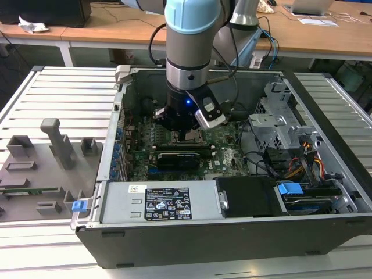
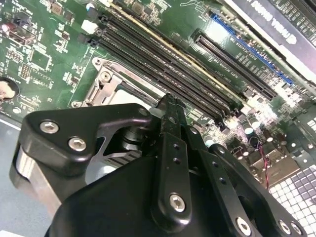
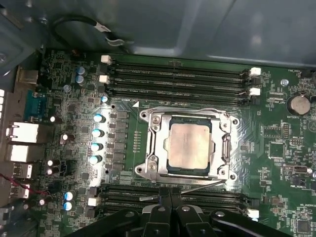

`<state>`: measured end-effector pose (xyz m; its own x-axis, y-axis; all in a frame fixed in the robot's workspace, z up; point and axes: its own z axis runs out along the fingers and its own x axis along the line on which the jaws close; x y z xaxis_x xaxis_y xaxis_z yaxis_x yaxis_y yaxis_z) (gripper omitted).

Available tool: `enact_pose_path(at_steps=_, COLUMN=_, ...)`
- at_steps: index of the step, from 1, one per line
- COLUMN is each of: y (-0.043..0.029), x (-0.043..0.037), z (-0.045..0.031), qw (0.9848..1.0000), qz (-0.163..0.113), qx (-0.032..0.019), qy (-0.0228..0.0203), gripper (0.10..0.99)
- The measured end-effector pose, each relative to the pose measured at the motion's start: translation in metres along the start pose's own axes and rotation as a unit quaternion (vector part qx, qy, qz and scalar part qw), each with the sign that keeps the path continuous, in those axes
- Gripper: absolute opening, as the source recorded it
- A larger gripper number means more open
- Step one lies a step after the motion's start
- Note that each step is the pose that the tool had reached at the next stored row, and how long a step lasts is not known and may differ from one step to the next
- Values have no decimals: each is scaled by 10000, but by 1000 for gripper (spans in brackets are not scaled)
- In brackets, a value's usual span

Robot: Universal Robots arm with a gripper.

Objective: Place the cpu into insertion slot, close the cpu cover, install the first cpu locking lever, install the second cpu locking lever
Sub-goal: 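Install the second cpu locking lever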

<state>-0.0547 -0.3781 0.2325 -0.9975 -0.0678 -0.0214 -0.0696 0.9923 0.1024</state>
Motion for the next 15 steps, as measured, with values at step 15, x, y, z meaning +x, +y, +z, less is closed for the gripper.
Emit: enact_pose_path(at_steps=15, y=-26, x=122, z=113, qw=9999, qz=1, qx=-140, qy=-9, gripper=106)
